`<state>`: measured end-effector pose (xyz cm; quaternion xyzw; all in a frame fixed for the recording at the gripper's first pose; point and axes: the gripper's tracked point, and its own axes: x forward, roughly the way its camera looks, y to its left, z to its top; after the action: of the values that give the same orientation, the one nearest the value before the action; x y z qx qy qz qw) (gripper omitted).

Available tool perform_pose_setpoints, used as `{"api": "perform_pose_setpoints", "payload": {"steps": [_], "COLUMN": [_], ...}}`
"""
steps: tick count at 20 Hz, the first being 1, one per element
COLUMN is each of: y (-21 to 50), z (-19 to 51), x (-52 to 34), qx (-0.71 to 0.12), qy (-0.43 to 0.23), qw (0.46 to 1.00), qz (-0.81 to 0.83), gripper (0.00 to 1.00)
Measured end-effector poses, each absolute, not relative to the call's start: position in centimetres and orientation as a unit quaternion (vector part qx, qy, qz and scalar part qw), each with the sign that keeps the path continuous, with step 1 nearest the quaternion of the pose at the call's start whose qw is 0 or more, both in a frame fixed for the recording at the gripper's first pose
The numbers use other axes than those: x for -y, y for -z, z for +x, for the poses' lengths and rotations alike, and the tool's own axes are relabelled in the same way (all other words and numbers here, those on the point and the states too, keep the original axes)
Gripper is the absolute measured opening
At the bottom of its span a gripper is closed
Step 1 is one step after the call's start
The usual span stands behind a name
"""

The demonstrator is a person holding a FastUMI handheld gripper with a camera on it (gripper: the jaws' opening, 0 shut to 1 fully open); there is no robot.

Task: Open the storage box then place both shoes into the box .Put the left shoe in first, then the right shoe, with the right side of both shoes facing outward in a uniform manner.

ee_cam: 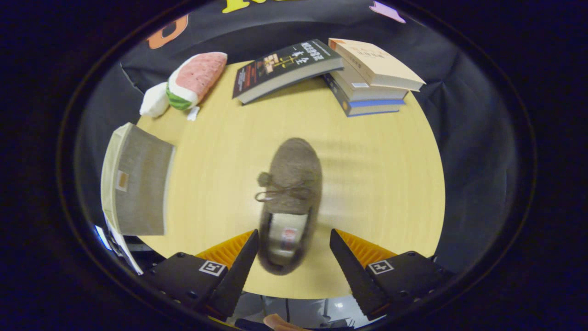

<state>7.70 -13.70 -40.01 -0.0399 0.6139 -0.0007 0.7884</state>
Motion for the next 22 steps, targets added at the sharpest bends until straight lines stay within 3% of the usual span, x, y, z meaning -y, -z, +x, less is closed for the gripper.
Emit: {"api": "perform_pose_setpoints", "payload": {"steps": [8, 12, 15, 17, 19, 20, 22], "y": [44.3, 45.2, 45.5, 45.6, 45.4, 45.5, 45.3], "z": [9.4, 9.4, 9.2, 9.4, 8.7, 8.9, 8.5], "x": [16.5, 15.1, 13.8, 13.8, 14.0, 14.2, 13.7], "qx": [-0.603, -0.613, -0.615, -0.617, -0.623, -0.632, -0.641], "qy": [0.018, -0.007, -0.029, -0.020, 0.000, 0.013, 0.017], "qw": [0.796, 0.790, 0.788, 0.786, 0.781, 0.773, 0.761], "qz": [-0.049, -0.015, 0.005, 0.017, 0.040, 0.056, 0.098], "gripper": [0.90, 0.69, 0.32, 0.17, 0.17, 0.01, 0.01]}}
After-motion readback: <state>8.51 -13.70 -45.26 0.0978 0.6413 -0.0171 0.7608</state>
